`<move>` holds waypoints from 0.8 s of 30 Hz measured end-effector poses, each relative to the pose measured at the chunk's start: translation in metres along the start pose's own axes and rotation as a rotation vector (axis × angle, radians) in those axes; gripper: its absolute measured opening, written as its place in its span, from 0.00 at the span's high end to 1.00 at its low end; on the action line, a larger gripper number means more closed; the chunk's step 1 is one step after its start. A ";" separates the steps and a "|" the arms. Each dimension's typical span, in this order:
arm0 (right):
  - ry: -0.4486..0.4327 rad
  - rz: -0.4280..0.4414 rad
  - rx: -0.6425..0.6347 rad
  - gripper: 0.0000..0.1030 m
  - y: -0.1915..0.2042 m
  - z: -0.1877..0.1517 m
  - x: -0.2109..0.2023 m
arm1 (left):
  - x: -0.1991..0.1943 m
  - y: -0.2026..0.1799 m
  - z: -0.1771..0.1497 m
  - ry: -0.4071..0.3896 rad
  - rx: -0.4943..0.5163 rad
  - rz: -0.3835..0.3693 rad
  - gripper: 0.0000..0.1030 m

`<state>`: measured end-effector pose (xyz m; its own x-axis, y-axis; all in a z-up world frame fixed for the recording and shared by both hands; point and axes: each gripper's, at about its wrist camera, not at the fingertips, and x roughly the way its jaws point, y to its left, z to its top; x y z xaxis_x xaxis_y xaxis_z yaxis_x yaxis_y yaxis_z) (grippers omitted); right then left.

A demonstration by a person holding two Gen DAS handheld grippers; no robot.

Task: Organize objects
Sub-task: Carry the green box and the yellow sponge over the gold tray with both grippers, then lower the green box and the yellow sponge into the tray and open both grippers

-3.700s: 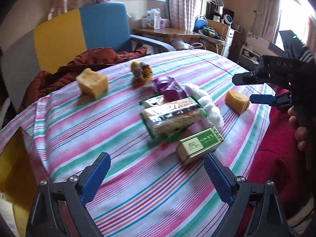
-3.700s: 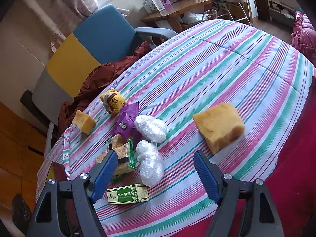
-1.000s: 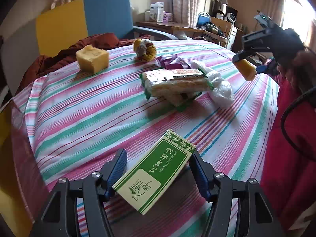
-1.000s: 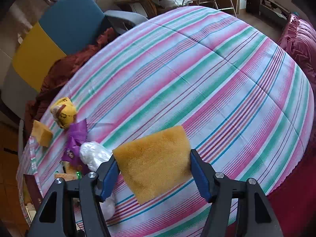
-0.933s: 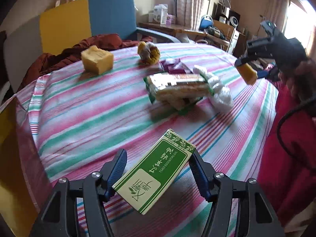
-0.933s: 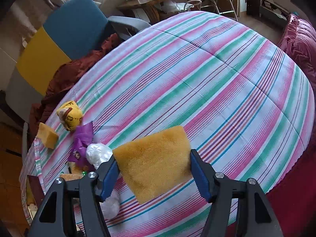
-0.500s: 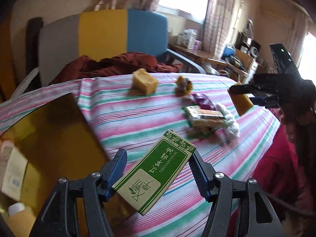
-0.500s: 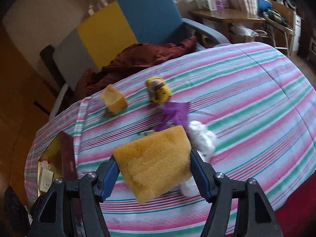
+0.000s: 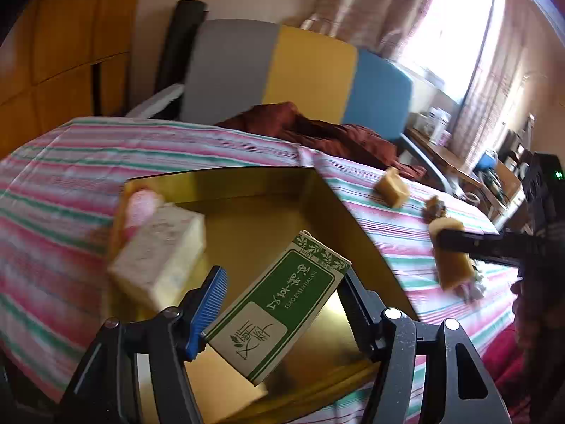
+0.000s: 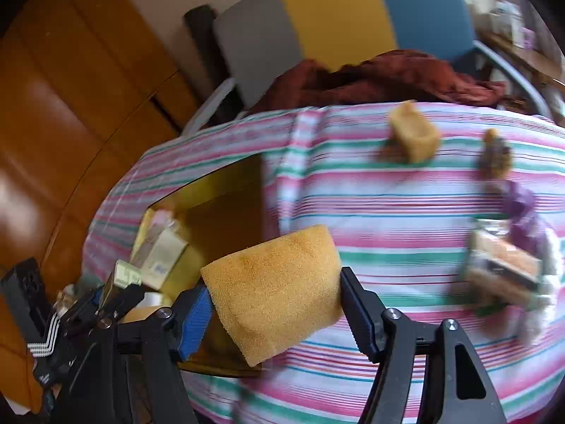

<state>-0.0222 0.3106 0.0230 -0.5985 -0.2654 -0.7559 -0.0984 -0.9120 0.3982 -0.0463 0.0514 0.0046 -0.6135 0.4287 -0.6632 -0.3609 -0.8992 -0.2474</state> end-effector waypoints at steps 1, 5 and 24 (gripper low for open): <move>0.011 0.012 -0.016 0.34 0.010 -0.001 0.007 | -0.002 0.007 0.000 -0.001 -0.009 0.008 0.37; 0.045 0.047 -0.053 0.34 0.035 -0.005 0.028 | -0.009 0.028 -0.001 -0.008 -0.028 0.034 0.37; 0.148 0.044 -0.173 0.33 0.080 -0.030 0.076 | -0.007 0.042 0.029 -0.036 -0.046 0.001 0.37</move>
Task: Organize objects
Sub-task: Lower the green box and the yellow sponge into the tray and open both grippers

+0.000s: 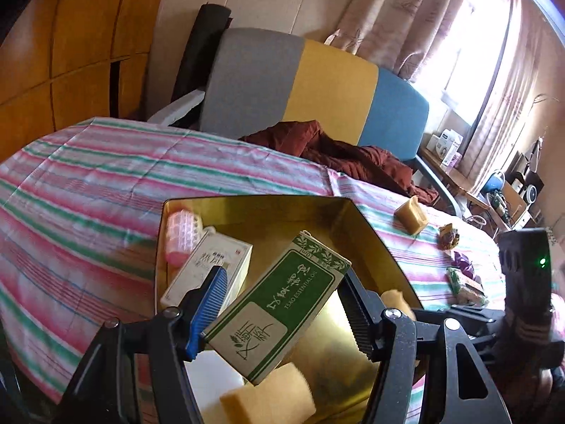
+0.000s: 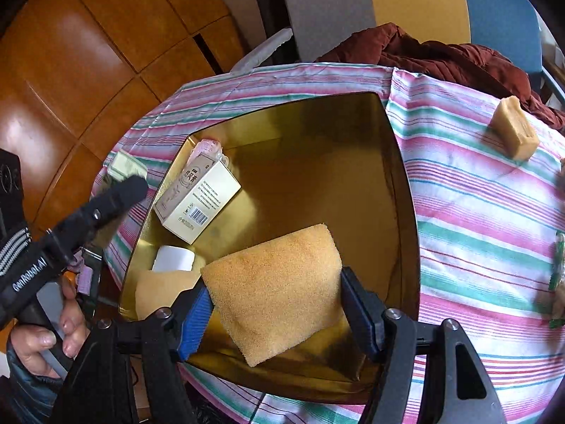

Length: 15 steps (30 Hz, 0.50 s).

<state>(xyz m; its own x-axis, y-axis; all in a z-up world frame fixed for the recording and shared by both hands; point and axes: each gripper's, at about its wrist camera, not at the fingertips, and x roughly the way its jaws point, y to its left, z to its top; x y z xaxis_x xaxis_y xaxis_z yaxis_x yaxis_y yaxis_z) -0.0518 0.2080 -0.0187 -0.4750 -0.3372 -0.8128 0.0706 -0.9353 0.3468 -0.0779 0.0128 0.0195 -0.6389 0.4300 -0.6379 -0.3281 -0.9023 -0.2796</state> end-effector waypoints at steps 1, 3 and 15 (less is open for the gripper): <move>-0.001 -0.003 0.002 0.33 -0.001 0.000 0.000 | 0.002 -0.001 0.001 0.003 0.002 0.000 0.37; -0.008 -0.016 0.004 0.32 -0.001 0.002 0.000 | 0.003 -0.001 0.000 0.008 0.004 0.004 0.37; -0.099 -0.063 0.016 0.19 0.007 0.048 0.008 | 0.031 0.011 -0.023 0.114 0.001 0.019 0.22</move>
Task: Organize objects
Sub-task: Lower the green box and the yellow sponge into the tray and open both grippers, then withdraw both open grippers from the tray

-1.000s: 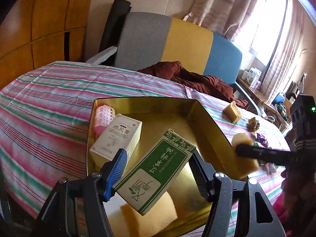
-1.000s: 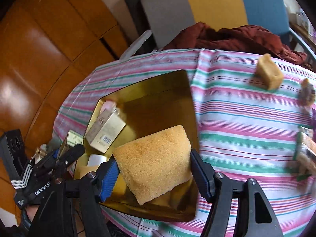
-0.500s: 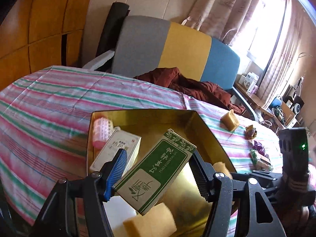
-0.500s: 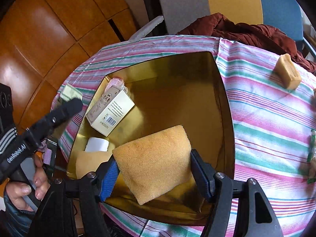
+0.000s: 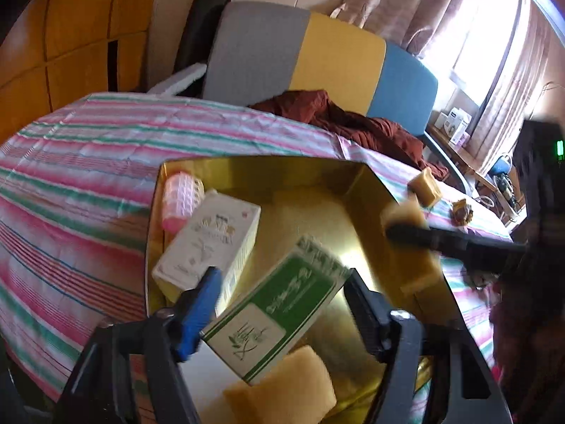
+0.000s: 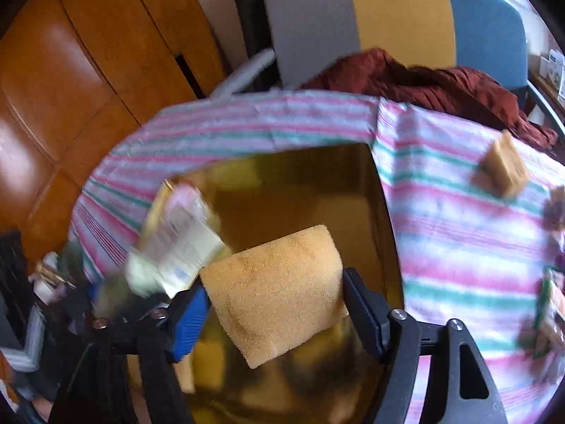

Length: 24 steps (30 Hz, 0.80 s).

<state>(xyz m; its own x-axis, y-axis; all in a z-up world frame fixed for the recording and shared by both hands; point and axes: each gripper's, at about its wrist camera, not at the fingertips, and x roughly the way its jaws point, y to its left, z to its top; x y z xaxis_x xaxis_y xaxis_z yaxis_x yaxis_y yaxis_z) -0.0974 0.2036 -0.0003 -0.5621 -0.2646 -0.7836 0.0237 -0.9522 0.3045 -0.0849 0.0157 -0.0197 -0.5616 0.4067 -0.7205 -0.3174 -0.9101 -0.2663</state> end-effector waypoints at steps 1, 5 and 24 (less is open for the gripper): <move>-0.007 0.023 0.010 0.16 0.000 0.004 0.000 | 0.000 0.001 -0.003 0.003 0.002 0.004 0.19; 0.006 0.072 0.025 0.16 0.001 0.005 0.001 | -0.001 0.002 -0.014 0.015 0.016 0.001 0.18; 0.039 0.013 0.021 0.16 -0.001 -0.023 -0.003 | -0.040 0.001 -0.019 -0.084 -0.009 0.022 0.20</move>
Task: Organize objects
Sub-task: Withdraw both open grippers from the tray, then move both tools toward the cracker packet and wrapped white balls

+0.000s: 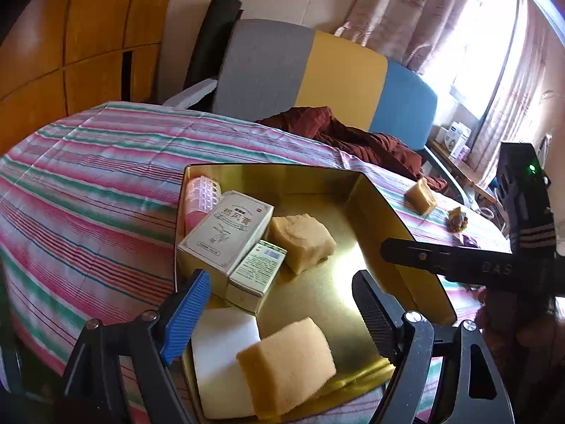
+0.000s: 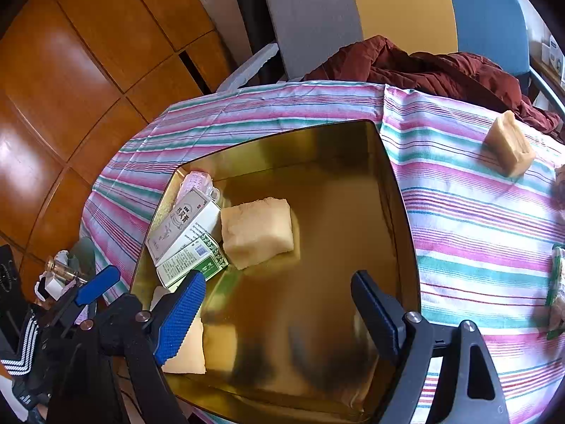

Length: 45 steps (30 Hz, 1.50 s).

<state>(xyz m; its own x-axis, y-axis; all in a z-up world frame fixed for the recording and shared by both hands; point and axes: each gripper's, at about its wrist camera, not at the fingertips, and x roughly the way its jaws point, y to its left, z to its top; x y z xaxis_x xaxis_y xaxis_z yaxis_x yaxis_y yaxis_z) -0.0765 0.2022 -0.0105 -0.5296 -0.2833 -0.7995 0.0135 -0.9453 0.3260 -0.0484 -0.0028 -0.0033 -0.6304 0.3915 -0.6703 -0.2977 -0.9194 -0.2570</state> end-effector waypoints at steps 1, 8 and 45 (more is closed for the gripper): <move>-0.001 -0.004 -0.001 0.16 0.000 -0.001 -0.001 | -0.001 -0.002 -0.001 0.000 0.006 0.001 0.20; -0.033 -0.063 -0.021 0.16 -0.003 -0.016 -0.016 | -0.006 -0.018 -0.010 -0.013 0.045 0.086 0.14; -0.179 -0.374 0.021 0.16 -0.119 -0.033 -0.104 | 0.001 -0.112 -0.029 0.023 0.282 0.062 0.09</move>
<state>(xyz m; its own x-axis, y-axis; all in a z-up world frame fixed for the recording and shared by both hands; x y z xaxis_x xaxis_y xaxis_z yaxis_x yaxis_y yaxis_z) 0.0045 0.3391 0.0170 -0.6337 0.1130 -0.7653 -0.2238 -0.9738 0.0415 0.0049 0.1001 0.0045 -0.6384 0.3306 -0.6950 -0.4483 -0.8938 -0.0134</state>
